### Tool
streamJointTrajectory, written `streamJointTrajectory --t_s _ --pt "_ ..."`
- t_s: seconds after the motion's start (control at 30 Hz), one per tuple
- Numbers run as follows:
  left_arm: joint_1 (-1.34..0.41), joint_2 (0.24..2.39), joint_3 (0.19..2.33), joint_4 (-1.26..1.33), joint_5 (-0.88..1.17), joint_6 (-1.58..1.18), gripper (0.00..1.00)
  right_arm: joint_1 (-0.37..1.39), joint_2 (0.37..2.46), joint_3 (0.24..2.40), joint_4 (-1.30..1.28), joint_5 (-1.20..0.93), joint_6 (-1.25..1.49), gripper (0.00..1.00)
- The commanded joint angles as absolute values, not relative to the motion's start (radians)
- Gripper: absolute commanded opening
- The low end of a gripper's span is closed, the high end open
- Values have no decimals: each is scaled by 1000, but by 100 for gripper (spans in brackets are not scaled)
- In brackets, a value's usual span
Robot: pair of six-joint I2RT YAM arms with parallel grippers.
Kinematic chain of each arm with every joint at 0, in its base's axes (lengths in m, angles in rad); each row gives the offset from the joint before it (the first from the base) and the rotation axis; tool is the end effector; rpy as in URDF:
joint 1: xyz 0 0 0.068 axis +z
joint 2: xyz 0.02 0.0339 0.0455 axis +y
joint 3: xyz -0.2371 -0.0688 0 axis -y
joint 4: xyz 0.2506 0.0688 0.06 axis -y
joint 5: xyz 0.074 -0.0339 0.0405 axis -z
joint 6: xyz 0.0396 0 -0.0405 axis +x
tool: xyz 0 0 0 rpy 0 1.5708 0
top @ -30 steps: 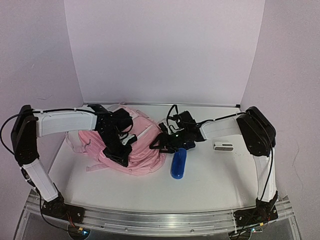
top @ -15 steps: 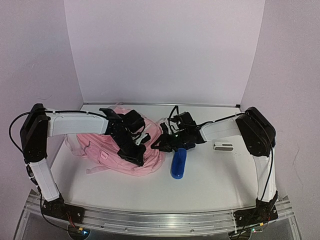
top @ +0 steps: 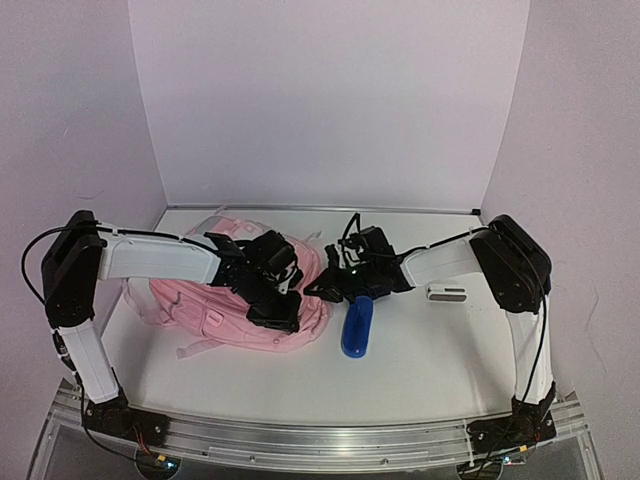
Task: Pack the student bag
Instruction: Zip the student bag at the center of the board.
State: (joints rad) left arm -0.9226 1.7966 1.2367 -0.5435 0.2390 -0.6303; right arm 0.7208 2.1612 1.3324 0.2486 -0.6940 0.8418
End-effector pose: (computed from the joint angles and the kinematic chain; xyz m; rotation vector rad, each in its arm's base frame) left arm 0.2147 -0.2990 0.1619 0.5016 2.8415 -0.7282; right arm 0.3235 0.3179 0.1090 -0.3278 2.4607 1.5524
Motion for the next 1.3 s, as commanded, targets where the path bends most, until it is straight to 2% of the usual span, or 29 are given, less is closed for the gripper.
streamJointTrajectory --t_s 0.0,0.07,0.2,0.3,0.4,0.57,0.7,0.83,1.03,1.27 --pt "-942 1717 1267 -69 210 -664 4 815 2120 1316 361 -784 846 0" --pt "-942 1696 1255 -56 205 -667 11 811 2108 1311 357 -773 825 3" --pt "-942 1650 1228 -70 225 -657 24 787 2055 1295 308 -750 744 34" --pt "-942 1610 1203 -103 232 -642 32 754 2005 1277 233 -718 656 50" --pt "-942 1538 1160 -129 193 -639 39 718 1945 1273 135 -675 550 58" --pt "-942 1431 1147 -302 31 -601 51 699 1860 1286 -35 -645 320 59" --pt "-942 1414 1190 -521 -130 -592 53 732 1836 1328 -150 -638 152 59" --pt "-942 1416 1186 -640 -194 -620 57 796 1843 1384 -233 -577 27 59" --pt "-942 1391 1128 -652 -205 -671 58 867 1929 1460 -341 -509 -129 55" --pt "-941 1377 1110 -633 -200 -677 59 869 2037 1526 -369 -583 -75 59"
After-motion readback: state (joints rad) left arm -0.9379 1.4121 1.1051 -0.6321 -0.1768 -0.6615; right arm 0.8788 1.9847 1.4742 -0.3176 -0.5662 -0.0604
